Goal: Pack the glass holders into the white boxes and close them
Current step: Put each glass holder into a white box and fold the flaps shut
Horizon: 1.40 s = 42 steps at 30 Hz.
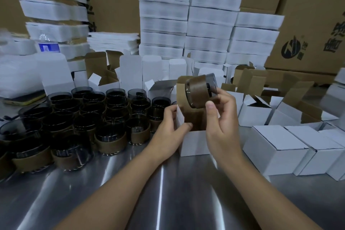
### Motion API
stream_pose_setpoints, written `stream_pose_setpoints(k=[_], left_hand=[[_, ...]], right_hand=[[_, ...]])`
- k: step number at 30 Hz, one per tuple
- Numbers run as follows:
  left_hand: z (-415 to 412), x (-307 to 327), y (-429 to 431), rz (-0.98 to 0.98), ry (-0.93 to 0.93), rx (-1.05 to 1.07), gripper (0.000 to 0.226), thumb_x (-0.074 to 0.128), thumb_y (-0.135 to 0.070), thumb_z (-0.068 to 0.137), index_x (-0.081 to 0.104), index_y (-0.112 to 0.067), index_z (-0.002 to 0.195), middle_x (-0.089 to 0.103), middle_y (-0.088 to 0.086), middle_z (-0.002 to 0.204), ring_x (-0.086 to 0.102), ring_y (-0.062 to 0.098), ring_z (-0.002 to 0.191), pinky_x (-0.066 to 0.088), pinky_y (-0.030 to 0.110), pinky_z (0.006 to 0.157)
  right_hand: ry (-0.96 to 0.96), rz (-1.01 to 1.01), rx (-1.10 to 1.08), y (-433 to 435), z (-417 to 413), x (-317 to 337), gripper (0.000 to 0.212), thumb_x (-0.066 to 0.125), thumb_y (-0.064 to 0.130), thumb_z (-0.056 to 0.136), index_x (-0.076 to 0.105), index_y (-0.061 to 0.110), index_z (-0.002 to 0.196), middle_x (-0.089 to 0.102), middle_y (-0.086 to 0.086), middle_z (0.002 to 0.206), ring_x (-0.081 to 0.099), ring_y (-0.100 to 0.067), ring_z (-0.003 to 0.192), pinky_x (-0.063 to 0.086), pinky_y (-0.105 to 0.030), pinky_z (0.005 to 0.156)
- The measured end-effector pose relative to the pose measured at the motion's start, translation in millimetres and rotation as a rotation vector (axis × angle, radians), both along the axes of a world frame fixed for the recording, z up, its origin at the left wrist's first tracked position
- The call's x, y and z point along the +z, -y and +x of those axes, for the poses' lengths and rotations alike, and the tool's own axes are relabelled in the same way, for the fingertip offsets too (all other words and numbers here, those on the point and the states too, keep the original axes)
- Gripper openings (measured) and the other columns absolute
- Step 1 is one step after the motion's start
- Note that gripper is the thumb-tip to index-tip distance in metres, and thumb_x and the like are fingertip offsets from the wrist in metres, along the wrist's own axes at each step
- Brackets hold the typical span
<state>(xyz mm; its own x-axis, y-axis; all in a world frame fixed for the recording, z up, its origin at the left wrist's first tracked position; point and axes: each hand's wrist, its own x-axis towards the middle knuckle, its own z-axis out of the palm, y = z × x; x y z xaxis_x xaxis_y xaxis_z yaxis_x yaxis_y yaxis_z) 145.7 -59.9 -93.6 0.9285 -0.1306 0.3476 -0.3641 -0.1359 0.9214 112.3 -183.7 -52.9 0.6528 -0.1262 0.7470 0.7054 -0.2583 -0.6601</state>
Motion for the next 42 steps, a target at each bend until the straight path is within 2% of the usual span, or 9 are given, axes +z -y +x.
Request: stream_pose_setpoints(k=[2, 5, 11, 17, 20, 25, 32, 38, 42], left_hand=[[1, -2, 0, -0.023, 0.006, -0.008, 0.065, 0.059, -0.045, 0.070, 0.036, -0.025, 0.127, 0.059, -0.004, 0.122, 0.057, 0.007, 0.114, 0.045, 0.035, 0.101], [3, -5, -2, -0.047, -0.004, -0.056, 0.070, 0.060, -0.052, 0.065, 0.036, -0.027, 0.126, 0.058, 0.004, 0.124, 0.058, 0.013, 0.114, 0.046, 0.038, 0.101], [2, -3, -4, -0.072, -0.012, -0.091, 0.058, 0.062, -0.044, 0.068, 0.040, -0.030, 0.121, 0.060, -0.002, 0.119, 0.061, 0.001, 0.102, 0.047, 0.016, 0.082], [3, -3, -3, -0.102, 0.015, -0.099, 0.045, 0.060, -0.029, 0.077, 0.044, -0.029, 0.119, 0.061, -0.006, 0.111, 0.060, -0.007, 0.098, 0.046, 0.010, 0.077], [4, -4, -2, -0.115, 0.025, -0.111, 0.045, 0.059, -0.026, 0.078, 0.044, -0.026, 0.120, 0.062, -0.004, 0.111, 0.060, -0.005, 0.099, 0.047, 0.012, 0.078], [2, -5, -2, -0.093, 0.029, -0.126, 0.047, 0.063, -0.035, 0.076, 0.043, -0.034, 0.119, 0.064, -0.014, 0.106, 0.060, -0.005, 0.101, 0.046, 0.011, 0.079], [1, -2, -1, -0.083, 0.020, -0.116, 0.054, 0.061, -0.049, 0.069, 0.043, -0.036, 0.119, 0.065, -0.022, 0.104, 0.059, -0.006, 0.103, 0.045, 0.010, 0.080], [4, -1, 0, -0.135, -0.006, -0.078, 0.050, 0.045, -0.063, 0.074, 0.042, -0.048, 0.122, 0.056, -0.014, 0.125, 0.054, 0.000, 0.117, 0.040, 0.029, 0.102], [8, 3, -1, -0.241, -0.037, -0.045, 0.040, 0.046, -0.041, 0.078, 0.038, -0.056, 0.115, 0.057, -0.013, 0.122, 0.059, 0.005, 0.112, 0.047, 0.022, 0.089]], right_hand=[[-0.002, -0.074, -0.064, 5, 2, -1, 0.015, 0.044, 0.024, 0.093, 0.044, 0.037, 0.101, 0.049, 0.001, 0.126, 0.051, -0.007, 0.112, 0.046, -0.026, 0.092], [-0.079, -0.135, -0.137, 14, 5, -4, 0.010, 0.055, 0.021, 0.093, 0.058, 0.025, 0.102, 0.060, 0.002, 0.116, 0.057, -0.008, 0.105, 0.049, -0.035, 0.091], [-0.082, -0.391, -0.316, 27, 3, 1, 0.013, 0.071, 0.019, 0.082, 0.072, 0.018, 0.095, 0.067, 0.010, 0.091, 0.058, -0.009, 0.088, 0.051, -0.033, 0.081], [-0.037, -0.542, -0.315, 24, 3, 2, 0.007, 0.076, 0.016, 0.074, 0.071, 0.015, 0.079, 0.057, 0.014, 0.078, 0.045, -0.005, 0.087, 0.032, -0.038, 0.099], [-0.060, -0.579, -0.277, 25, 5, -1, 0.007, 0.073, 0.020, 0.074, 0.070, 0.015, 0.078, 0.060, 0.010, 0.080, 0.049, -0.013, 0.097, 0.019, -0.031, 0.106], [-0.088, -0.686, -0.254, 25, 9, -9, 0.022, 0.059, 0.027, 0.081, 0.071, 0.015, 0.066, 0.067, 0.009, 0.084, 0.030, 0.004, 0.102, 0.023, -0.045, 0.108], [-0.076, -0.737, -0.208, 25, 13, -13, 0.037, 0.047, 0.033, 0.083, 0.072, 0.013, 0.065, 0.066, 0.011, 0.089, 0.041, -0.007, 0.106, 0.023, -0.037, 0.108], [-0.169, -0.183, -0.057, 24, 14, -5, 0.022, 0.050, 0.014, 0.092, 0.064, 0.027, 0.102, 0.059, 0.017, 0.106, 0.052, 0.006, 0.103, 0.040, -0.016, 0.094], [-0.619, 0.357, -0.013, 37, 24, 5, 0.030, 0.043, 0.006, 0.094, 0.060, 0.025, 0.110, 0.063, 0.002, 0.111, 0.057, -0.012, 0.111, 0.045, -0.032, 0.101]])
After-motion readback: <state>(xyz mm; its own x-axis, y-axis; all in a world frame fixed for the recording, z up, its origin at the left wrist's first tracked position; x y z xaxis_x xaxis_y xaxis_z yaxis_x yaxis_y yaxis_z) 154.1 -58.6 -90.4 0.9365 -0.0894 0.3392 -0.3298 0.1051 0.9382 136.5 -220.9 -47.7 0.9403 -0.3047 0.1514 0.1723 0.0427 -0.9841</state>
